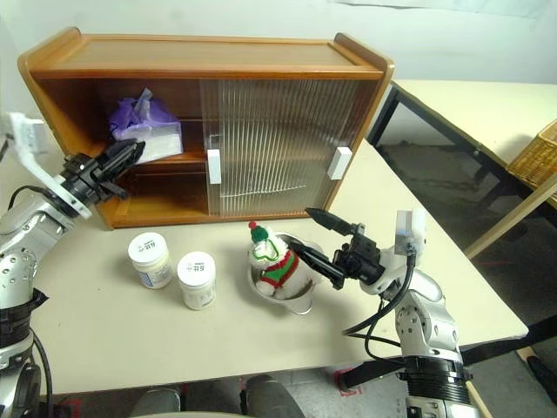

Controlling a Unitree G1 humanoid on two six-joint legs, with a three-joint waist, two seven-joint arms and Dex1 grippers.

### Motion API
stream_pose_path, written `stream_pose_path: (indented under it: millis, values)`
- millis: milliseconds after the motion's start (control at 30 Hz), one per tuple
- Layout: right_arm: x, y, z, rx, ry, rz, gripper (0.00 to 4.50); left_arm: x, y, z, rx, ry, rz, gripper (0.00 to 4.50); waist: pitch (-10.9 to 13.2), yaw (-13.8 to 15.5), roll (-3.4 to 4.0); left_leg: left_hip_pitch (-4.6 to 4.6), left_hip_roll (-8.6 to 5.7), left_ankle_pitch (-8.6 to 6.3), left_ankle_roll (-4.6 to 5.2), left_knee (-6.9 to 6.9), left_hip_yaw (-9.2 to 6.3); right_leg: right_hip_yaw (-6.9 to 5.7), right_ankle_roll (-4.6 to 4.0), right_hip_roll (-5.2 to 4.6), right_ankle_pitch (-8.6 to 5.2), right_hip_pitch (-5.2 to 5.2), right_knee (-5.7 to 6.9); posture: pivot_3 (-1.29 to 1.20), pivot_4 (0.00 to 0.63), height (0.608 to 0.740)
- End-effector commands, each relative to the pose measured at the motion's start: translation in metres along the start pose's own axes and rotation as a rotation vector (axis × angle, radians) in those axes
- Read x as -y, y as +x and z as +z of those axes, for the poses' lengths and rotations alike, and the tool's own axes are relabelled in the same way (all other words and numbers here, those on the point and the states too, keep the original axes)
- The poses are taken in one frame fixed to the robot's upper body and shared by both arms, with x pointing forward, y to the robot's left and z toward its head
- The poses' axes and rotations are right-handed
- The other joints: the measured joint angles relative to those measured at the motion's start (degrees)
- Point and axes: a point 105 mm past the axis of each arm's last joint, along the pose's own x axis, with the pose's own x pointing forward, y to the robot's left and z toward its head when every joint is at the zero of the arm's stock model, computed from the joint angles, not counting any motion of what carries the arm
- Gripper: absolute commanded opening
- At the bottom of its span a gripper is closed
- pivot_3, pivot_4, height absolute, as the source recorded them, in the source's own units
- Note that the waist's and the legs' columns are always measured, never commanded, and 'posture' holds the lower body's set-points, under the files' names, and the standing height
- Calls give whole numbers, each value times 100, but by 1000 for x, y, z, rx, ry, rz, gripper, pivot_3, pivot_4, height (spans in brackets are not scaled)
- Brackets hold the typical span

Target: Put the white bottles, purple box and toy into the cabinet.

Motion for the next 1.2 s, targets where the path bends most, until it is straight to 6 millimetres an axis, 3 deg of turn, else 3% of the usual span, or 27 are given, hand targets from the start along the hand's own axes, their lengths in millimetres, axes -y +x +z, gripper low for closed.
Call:
stream_pose_path:
  millis: [33, 333, 567, 700, 900, 1000, 1067, 1133, 1200]
  values:
    - [-2, 1, -4, -9, -3, 4, 4500, 7, 3, -17, -59, 48, -48, 30, 0, 3, 0, -1, 0, 0, 0, 1, 0, 0, 0, 0, 0, 0, 0, -130, 0, 740]
    - [-6, -2, -6, -7, 1, -18, 4500, -31, 32, -24, -90, 128, 106, 30, -1, -8, 2, 0, 1, -1, 2, 7, 0, 1, -1, -1, 3, 0, 1, -148, 0, 740]
    - [-9, -8, -9, -17, -4, -41, 4500, -45, 48, -21, -98, 186, 152, 30, -1, -44, 3, -3, 1, 1, -1, 4, 0, 1, 5, -2, -2, 0, -2, -188, 0, 740]
    - [-10, -9, -9, -19, -6, -47, 4500, -45, 58, -23, -96, 190, 154, 30, -1, -67, 3, -5, 0, -1, 4, 11, 0, 2, 13, -2, 0, 1, -2, -192, 0, 740]
    - [-9, -13, -8, -21, -13, -56, 4500, -19, 61, -8, 54, 67, 30, 30, -1, -134, 2, -4, -2, 5, 14, 18, 0, 1, 26, -3, 8, 6, -2, -205, 0, 740]
    - [-8, -17, -7, -27, -15, -59, 4500, -12, 43, -1, 85, 16, -37, 635, -3, -236, 6, -10, -3, 5, 13, 12, 0, 1, 15, -3, 10, 3, -2, -201, 0, 740]
    - [-7, -18, -7, -28, -16, -60, 4500, -10, 34, 0, 77, 20, -64, 1321, -4, -314, 7, -13, -4, 4, 10, 9, 1, 1, 10, -3, 0, 2, -1, -191, 0, 740]
    - [-5, -19, -7, -33, -19, -55, 4500, 8, 4, 1, 70, 6, -258, 2015, -13, -364, 21, -42, -4, 6, 7, 4, 1, 1, 9, -2, -6, -1, -1, -191, 0, 740]
    - [-4, -19, -7, -38, -16, -49, 4500, 9, -32, -7, 1, -19, -335, 2754, -23, -420, 36, -51, -4, 18, -31, -2, 1, 3, 11, -2, -11, -18, 2, -173, 0, 740]
